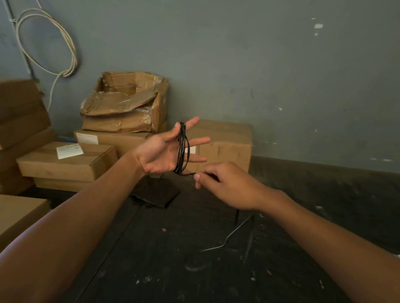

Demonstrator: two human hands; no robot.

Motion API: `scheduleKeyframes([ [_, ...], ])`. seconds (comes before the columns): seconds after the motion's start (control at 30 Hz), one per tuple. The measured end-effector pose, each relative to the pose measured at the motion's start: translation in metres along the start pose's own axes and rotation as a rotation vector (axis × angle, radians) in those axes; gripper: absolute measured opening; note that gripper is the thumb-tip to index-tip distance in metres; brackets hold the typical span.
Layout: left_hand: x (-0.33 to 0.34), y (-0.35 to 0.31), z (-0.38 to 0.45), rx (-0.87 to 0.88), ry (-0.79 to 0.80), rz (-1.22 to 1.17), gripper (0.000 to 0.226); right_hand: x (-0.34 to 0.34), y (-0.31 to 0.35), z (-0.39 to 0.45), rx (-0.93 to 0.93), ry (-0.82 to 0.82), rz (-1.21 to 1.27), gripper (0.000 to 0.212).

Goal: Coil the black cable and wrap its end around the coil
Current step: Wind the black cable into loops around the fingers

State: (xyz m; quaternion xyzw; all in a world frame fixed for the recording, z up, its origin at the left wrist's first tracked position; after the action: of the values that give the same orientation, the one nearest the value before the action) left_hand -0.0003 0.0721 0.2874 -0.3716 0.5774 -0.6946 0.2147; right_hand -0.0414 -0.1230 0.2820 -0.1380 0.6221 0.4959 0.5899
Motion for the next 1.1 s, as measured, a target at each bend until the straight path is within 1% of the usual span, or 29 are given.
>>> scheduleKeyframes([
  [0.2,-0.001,0.020,-0.006,-0.192,0.028,0.125,0.046,-0.047,-0.002,0.007,0.076,-0.019,-0.168,0.024],
  [0.33,0.006,0.028,-0.008,-0.323,0.130,0.230,0.043,-0.066,-0.002,0.012,0.076,-0.054,-0.291,0.017],
  [0.5,0.020,0.035,-0.007,-0.477,0.259,0.315,0.045,-0.083,-0.005,0.016,0.090,-0.095,-0.487,0.026],
  [0.63,0.033,0.035,-0.007,-0.513,0.362,0.306,0.050,-0.092,-0.017,0.016,0.115,-0.102,-0.520,0.034],
  [0.73,0.041,0.033,-0.007,-0.492,0.456,0.244,0.055,-0.092,-0.025,0.012,0.105,-0.102,-0.427,0.029],
  [0.87,0.055,0.030,-0.007,-0.425,0.589,0.115,0.059,-0.088,-0.036,0.008,0.043,-0.139,-0.181,0.018],
  [0.97,0.064,0.029,-0.007,-0.329,0.666,0.023,0.059,-0.079,-0.046,0.006,0.011,-0.186,-0.004,0.015],
  [1.03,0.068,0.025,-0.006,-0.249,0.698,-0.027,0.058,-0.067,-0.052,0.003,0.004,-0.220,0.094,0.019],
  [1.1,0.072,0.017,-0.004,-0.162,0.711,-0.071,0.055,-0.050,-0.054,-0.002,-0.009,-0.208,0.168,0.022],
])
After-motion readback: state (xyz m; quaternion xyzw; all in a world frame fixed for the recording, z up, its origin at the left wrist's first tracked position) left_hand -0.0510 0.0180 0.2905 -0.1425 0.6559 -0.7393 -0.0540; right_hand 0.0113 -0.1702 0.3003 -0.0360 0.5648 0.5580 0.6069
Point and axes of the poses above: each hand's wrist, its own z-axis towards the middle knuckle, its own x-axis out of the palm, y = z × x, the point moved 2 cm from there along z, towards the middle knuckle, and after that the axes turned 9 degrees about y, right-handed, at the moved point
